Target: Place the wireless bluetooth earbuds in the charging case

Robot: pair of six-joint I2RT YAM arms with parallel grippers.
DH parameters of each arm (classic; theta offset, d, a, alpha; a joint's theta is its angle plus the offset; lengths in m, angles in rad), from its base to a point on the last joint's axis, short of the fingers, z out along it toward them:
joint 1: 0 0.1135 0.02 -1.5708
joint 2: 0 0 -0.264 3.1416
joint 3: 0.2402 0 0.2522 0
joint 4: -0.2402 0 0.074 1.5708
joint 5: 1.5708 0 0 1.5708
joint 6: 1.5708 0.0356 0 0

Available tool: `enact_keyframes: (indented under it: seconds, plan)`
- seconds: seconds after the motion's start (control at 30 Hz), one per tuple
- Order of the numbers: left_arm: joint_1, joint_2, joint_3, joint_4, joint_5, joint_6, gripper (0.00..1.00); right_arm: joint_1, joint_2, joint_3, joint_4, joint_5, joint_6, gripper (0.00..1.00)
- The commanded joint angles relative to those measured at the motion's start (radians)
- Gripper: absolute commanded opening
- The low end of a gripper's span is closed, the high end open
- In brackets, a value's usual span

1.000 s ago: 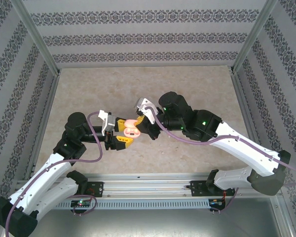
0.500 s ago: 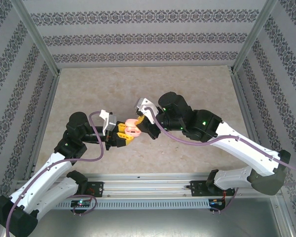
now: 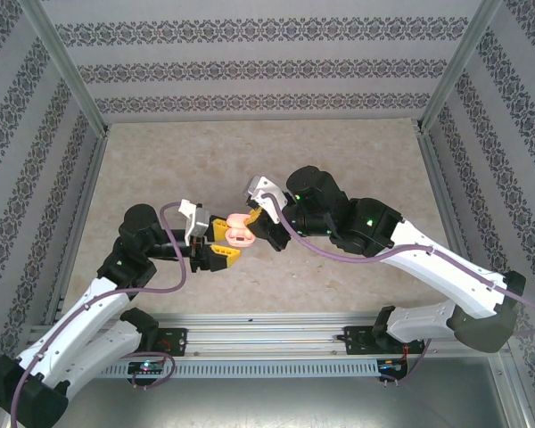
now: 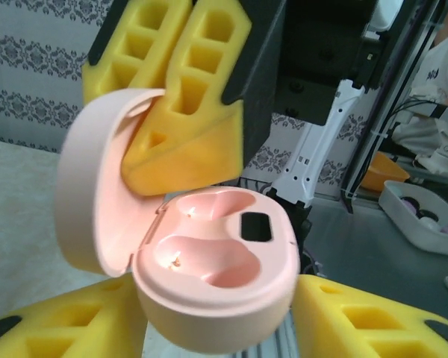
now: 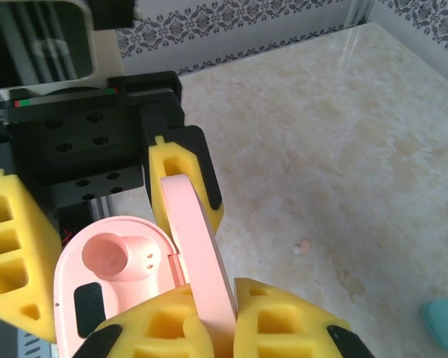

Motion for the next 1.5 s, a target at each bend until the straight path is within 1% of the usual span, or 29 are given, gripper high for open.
enact_keyframes:
  seconds: [0.0,0.17,0.3,0.53,0.63,0.73,0.87,0.93,0.97,1.1,1.23,1.37,1.47]
  plan:
    - [-0.001,-0.021,-0.002,0.05,-0.003,-0.024,0.56,0.004,-0.018,-0.016,0.017,0.055,-0.008,0.02]
    - [-0.001,-0.014,-0.004,0.073,0.001,-0.056,0.57,0.006,-0.019,-0.022,0.022,0.064,-0.009,0.02]
    - [-0.001,-0.002,-0.014,0.123,-0.002,-0.086,0.57,0.012,-0.011,-0.019,0.021,0.07,-0.014,0.02]
    - [-0.001,0.002,-0.019,0.125,-0.035,-0.097,0.63,0.025,-0.015,-0.024,0.032,0.075,-0.026,0.02]
    - [-0.001,0.003,-0.024,0.129,-0.034,-0.095,0.63,0.027,-0.02,-0.028,0.039,0.076,-0.025,0.02]
    - [-0.001,0.009,-0.027,0.138,-0.026,-0.098,0.6,0.027,-0.02,-0.026,0.043,0.07,-0.023,0.02]
    - [-0.001,0.014,-0.026,0.15,-0.013,-0.099,0.53,0.028,-0.014,-0.022,0.045,0.064,-0.023,0.02]
    - [-0.002,0.014,-0.026,0.156,-0.014,-0.099,0.51,0.027,-0.012,-0.021,0.044,0.061,-0.024,0.02]
    - [-0.002,0.014,-0.026,0.157,-0.016,-0.099,0.52,0.027,-0.009,-0.021,0.043,0.057,-0.023,0.02]
    - [-0.001,0.014,-0.027,0.157,-0.022,-0.096,0.58,0.028,-0.009,-0.023,0.048,0.045,-0.023,0.02]
    - [-0.001,0.015,-0.026,0.158,-0.024,-0.096,0.59,0.028,-0.008,-0.021,0.05,0.04,-0.022,0.02]
    - [-0.002,0.018,-0.026,0.168,-0.022,-0.099,0.56,0.028,-0.002,-0.018,0.051,0.034,-0.02,0.02]
    - [-0.001,0.023,-0.029,0.188,-0.026,-0.113,0.59,0.028,0.003,-0.018,0.051,0.026,-0.019,0.02]
